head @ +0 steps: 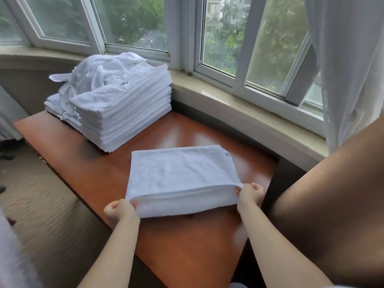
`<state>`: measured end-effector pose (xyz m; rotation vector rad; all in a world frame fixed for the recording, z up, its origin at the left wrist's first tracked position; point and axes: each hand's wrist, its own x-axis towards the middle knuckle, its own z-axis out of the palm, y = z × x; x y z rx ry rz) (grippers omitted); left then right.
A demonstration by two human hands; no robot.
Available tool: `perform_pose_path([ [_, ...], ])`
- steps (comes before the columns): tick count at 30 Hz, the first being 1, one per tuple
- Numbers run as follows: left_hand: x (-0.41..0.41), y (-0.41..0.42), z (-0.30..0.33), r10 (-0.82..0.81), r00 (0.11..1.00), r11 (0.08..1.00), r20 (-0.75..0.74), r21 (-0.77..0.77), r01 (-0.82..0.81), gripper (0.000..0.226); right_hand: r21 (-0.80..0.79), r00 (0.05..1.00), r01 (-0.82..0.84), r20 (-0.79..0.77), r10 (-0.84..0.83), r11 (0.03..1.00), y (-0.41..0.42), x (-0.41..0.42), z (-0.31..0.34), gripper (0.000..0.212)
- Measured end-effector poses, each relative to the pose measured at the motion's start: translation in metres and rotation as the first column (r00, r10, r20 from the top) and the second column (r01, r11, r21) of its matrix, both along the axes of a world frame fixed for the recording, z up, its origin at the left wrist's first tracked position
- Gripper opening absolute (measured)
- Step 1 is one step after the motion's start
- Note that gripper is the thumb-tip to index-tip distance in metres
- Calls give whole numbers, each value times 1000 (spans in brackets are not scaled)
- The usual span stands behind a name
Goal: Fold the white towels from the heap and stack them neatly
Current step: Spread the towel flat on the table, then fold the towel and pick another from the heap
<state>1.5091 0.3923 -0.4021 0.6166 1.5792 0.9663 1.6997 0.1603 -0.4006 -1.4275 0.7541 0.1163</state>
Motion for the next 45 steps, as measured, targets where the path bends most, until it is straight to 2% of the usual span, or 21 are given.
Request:
perform_pose_path([
  [3, 25, 13, 8, -15, 1000, 988, 25, 152, 11, 17, -31, 991, 45, 127, -40, 999, 15, 14, 4, 20],
  [6, 51, 27, 4, -151, 989, 973, -1, 180, 148, 22, -51, 985, -155, 65, 158, 987, 30, 40, -1, 22],
  [8, 64, 30, -4, -273, 952, 942, -135, 164, 293, 26, -75, 951, -309, -4, 310, 948, 35, 53, -9, 17],
  [9, 69, 31, -10, -300, 935, 929, -191, 165, 332, 28, -89, 945, -325, -13, 326, 941, 36, 58, -14, 17],
  [12, 77, 32, -28, -318, 890, 900, -327, 189, 392, 32, -173, 969, -240, 15, 246, 955, 41, 65, -27, 25],
  [15, 79, 29, -43, -413, 784, 821, -464, 184, 541, 46, -361, 950, -299, -25, 311, 884, 48, 65, -38, 27],
  [17, 82, 21, -49, -486, 635, 715, -601, 145, 684, 59, -481, 925, -349, -41, 377, 804, 52, 63, -40, 24],
  [20, 94, 4, -53, -435, 308, 469, -846, 79, 880, 57, -575, 911, -336, 1, 412, 746, 56, 69, -38, 32],
  [24, 120, -20, -53, -358, 10, 98, -934, -26, 995, 50, -571, 881, -340, 84, 465, 747, 65, 95, -35, 29],
  [26, 130, -28, -57, -335, -105, 10, -936, -115, 993, 50, -540, 875, -388, 38, 483, 747, 70, 111, -32, 30],
  [29, 133, -32, -68, -241, -272, -34, -932, -272, 962, 53, -498, 835, -495, -47, 548, 712, 79, 131, -33, 30],
  [33, 130, -32, -72, -212, -294, -25, -932, -296, 955, 54, -443, 758, -625, -148, 635, 643, 87, 142, -37, 38],
  [36, 130, -35, -70, -206, -271, -26, -940, -272, 962, 54, -368, 793, -607, -221, 568, 704, 88, 152, -37, 15],
  [38, 130, -36, -70, -205, -266, -17, -942, -268, 963, 55, -282, 780, -624, -283, 559, 728, 91, 153, -32, 4],
  [40, 130, -36, -71, -207, -270, -10, -940, -274, 962, 55, -203, 723, -685, -310, 617, 700, 94, 155, -31, 23],
  [41, 130, -36, -71, -198, -277, -8, -940, -281, 960, 56, -172, 696, -712, -308, 649, 681, 95, 155, -29, 24],
  [43, 131, -36, -70, -195, -274, -4, -942, -278, 961, 64, -140, 642, -763, -275, 715, 631, 98, 154, -25, 7],
  [45, 131, -37, -68, -205, -257, -3, -945, -262, 965, 70, -127, 616, -787, -217, 757, 604, 97, 155, -26, 18],
])
